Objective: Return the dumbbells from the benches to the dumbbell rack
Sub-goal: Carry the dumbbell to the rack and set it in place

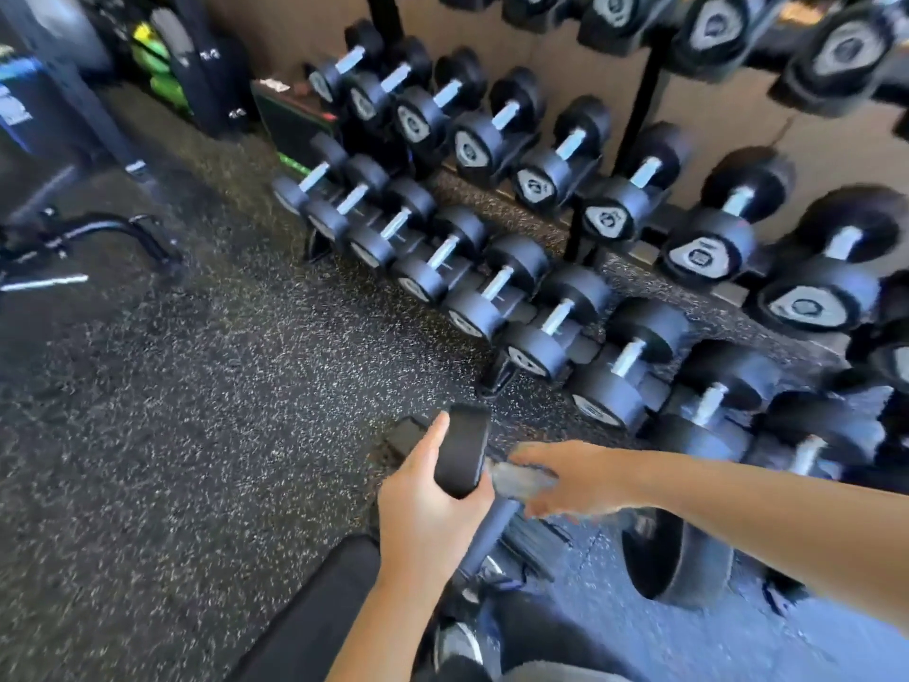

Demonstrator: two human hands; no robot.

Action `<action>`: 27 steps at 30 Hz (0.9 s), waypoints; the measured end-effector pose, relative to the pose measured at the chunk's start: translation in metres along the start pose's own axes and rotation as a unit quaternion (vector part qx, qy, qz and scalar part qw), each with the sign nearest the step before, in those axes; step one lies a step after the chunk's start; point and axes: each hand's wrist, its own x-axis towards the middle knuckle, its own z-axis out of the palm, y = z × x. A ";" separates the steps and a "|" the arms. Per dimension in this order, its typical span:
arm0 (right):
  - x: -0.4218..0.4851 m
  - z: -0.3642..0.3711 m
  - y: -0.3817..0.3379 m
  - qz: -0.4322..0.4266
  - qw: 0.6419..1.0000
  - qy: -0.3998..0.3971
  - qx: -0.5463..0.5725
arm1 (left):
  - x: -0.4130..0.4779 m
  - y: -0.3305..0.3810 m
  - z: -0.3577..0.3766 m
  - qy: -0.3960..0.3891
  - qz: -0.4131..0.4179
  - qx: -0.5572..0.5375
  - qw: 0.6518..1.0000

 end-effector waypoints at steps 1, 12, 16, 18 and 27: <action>-0.010 0.005 0.004 0.011 1.000 0.011 0.006 | -0.001 0.005 0.001 -0.013 0.014 -0.003 1.000; -0.132 0.066 0.074 0.139 0.973 0.111 0.145 | -0.044 0.077 0.054 -0.214 0.139 -0.057 0.965; -0.172 0.090 0.116 0.174 0.955 0.138 0.197 | -0.067 0.115 0.091 -0.288 0.183 -0.070 0.937; -0.190 0.101 0.142 0.189 0.941 0.158 0.233 | -0.080 0.136 0.114 -0.314 0.205 -0.072 0.924; -0.282 0.130 0.279 0.231 0.903 0.191 0.307 | -0.156 0.244 0.236 -0.375 0.253 -0.051 0.890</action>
